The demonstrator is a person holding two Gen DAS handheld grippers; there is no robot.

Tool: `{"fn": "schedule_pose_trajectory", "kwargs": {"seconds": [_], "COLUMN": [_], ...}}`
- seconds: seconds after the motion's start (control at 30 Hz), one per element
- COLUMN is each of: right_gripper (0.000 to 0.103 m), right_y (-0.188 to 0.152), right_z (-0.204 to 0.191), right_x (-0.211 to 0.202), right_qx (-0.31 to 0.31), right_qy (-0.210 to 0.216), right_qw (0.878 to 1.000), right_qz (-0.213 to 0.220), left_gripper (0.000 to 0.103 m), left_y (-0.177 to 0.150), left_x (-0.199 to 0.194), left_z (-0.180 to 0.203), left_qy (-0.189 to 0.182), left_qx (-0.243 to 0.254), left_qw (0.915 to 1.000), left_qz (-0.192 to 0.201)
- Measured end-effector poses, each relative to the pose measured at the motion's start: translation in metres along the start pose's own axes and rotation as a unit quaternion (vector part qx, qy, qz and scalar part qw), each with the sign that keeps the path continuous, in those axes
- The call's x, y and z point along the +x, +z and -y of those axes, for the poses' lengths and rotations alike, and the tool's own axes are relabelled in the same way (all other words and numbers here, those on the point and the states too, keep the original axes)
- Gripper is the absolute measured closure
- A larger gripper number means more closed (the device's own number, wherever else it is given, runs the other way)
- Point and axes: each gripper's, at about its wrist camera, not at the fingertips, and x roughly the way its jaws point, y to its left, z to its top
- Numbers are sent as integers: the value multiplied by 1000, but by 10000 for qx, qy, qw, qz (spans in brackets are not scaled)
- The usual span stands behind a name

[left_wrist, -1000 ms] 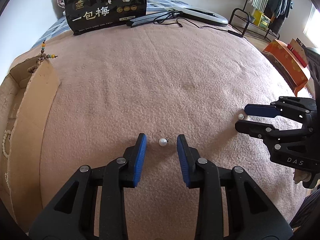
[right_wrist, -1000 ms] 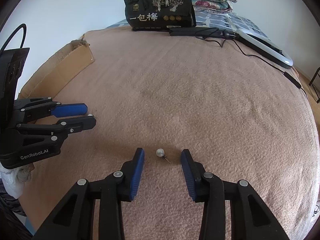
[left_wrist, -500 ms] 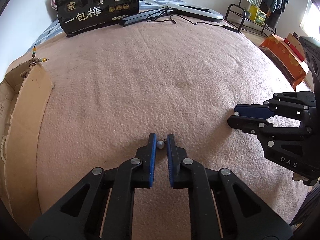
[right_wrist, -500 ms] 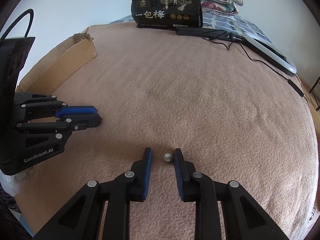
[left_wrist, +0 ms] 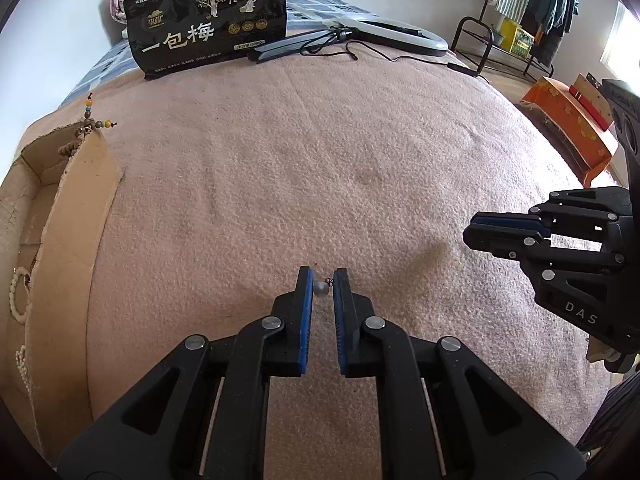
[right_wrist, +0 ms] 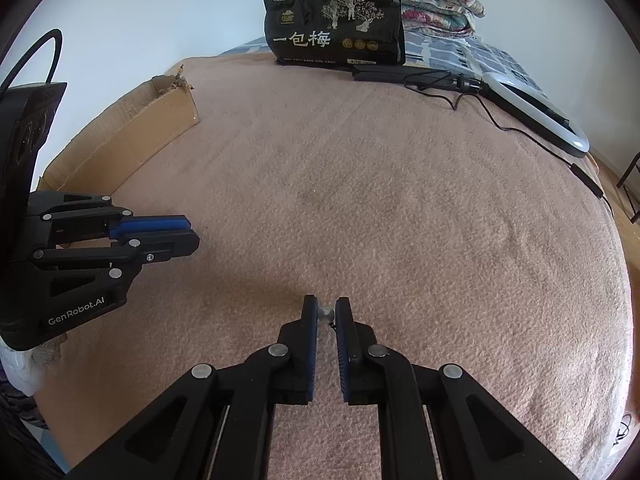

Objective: Organize jewelry
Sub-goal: 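Close left tool on one white pearl while right tool grasps another pearl, then carry the pearls in both tools over the cardboard box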

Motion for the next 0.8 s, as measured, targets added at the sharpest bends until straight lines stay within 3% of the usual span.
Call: {"fn": "schedule_pose_trajectory", "kwargs": {"seconds": [0.33, 0.8], "right_gripper": [96, 96], "right_y": [16, 46], "right_z": [-13, -63], "right_x": [-28, -66], "right_qx": [19, -221], "right_qy": [24, 188], "right_qw": [9996, 9973], "right_qz": [284, 671], "left_gripper": [95, 95], "left_y": [5, 7], "left_x": [-31, -88], "left_z": [-14, -47], "left_qy": [4, 185], "left_qx": [-235, -540], "left_qw": [9992, 9942], "left_qz": [334, 915]}}
